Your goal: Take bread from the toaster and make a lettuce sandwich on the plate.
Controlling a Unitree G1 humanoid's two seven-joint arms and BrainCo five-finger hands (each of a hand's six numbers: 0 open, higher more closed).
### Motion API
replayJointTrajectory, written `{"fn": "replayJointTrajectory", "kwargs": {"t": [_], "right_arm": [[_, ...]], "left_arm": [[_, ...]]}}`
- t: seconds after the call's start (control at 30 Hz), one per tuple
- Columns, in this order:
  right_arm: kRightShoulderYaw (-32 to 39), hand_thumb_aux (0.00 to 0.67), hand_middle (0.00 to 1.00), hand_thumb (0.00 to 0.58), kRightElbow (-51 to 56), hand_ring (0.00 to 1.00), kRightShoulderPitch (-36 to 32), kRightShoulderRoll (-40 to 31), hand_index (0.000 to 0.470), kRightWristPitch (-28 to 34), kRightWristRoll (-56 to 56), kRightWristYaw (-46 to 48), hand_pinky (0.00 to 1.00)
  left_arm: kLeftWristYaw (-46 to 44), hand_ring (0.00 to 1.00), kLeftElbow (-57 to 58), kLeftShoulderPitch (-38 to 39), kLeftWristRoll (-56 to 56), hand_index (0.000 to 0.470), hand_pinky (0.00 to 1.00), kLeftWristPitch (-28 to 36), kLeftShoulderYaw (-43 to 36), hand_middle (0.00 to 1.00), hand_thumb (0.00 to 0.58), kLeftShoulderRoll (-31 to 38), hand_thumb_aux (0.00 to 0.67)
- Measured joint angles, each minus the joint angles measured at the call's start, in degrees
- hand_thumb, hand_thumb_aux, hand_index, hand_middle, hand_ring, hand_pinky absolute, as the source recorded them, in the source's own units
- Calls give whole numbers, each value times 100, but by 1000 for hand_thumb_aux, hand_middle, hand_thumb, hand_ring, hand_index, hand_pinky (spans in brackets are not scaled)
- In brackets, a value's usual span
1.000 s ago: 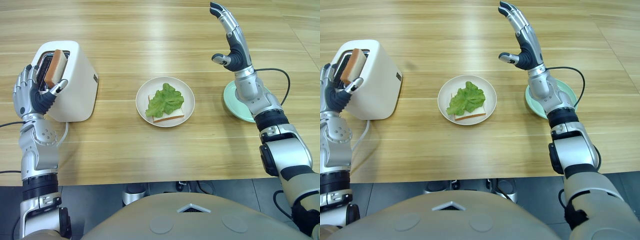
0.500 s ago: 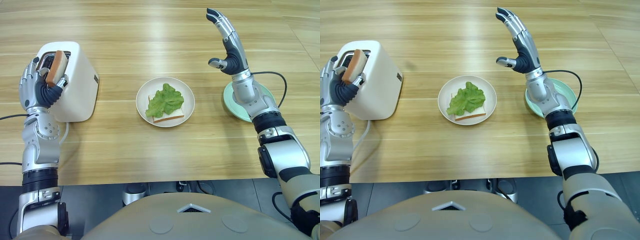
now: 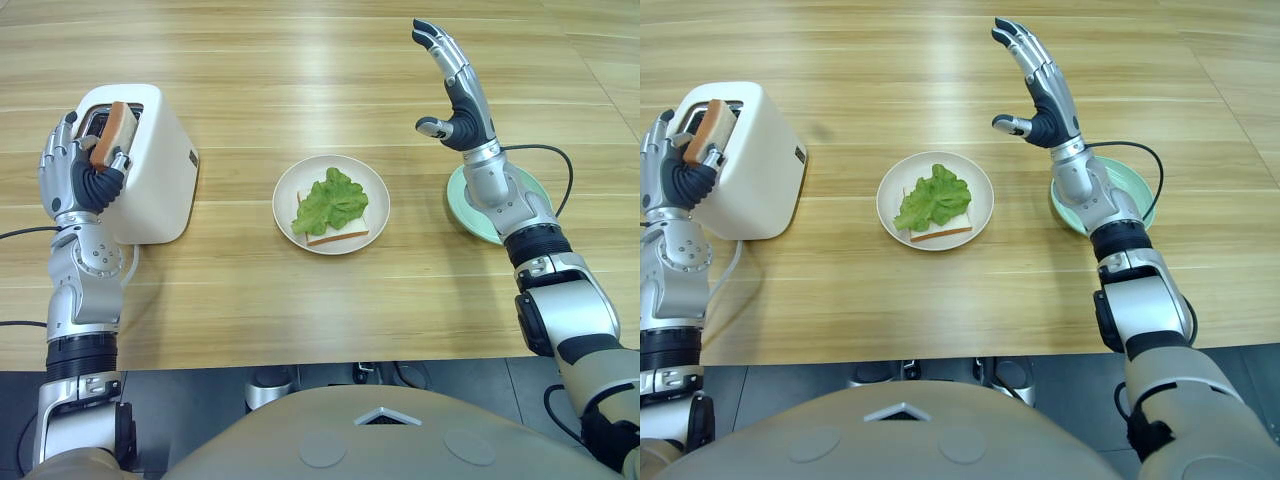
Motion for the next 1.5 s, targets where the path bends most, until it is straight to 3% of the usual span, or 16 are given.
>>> {"fn": "replayJointTrajectory", "kwargs": {"t": [0.03, 0.07, 0.67, 0.9, 1.1, 1.27, 1.5], "right_arm": [[0, 0, 0, 0, 2, 0, 0, 1, 0, 1, -5, 0, 0], [1, 0, 0, 0, 3, 0, 0, 1, 0, 5, -11, -1, 0], [27, 0, 0, 0, 11, 0, 2, 56, 0, 66, -61, -7, 0], [37, 0, 0, 0, 129, 0, 1, 85, 0, 73, -77, -11, 0], [15, 0, 0, 0, 211, 0, -32, 72, 0, 85, -67, -52, 0], [-5, 0, 0, 0, 233, 0, -12, -15, 0, 59, -21, -63, 0], [-74, 0, 0, 0, 214, 0, 192, -231, 0, -236, 172, 182, 0]], "left_arm": [[1, 741, -6, 0, -2, 460, 741, -10, 0, 741, 580, 27, 670], [1, 1000, -30, -2, -8, 460, 1000, -14, 0, 1000, 580, 43, 670], [-32, 1000, -1656, -108, 162, 460, 1000, 91, 535, 1000, 580, 602, 670], [-212, 1000, -2165, -493, 206, 460, 1000, 97, 802, 1000, 580, 916, 670], [-808, 1000, -2455, -1020, -506, 460, 1000, -411, 99, 1000, 580, 434, 670], [-1826, 1000, -1465, -1719, -1651, 460, 1000, -901, -797, 1000, 580, -221, 670], [-3205, 1000, 316, -2399, -2591, 460, 1000, -1243, -1463, 1000, 580, -681, 670]]}}
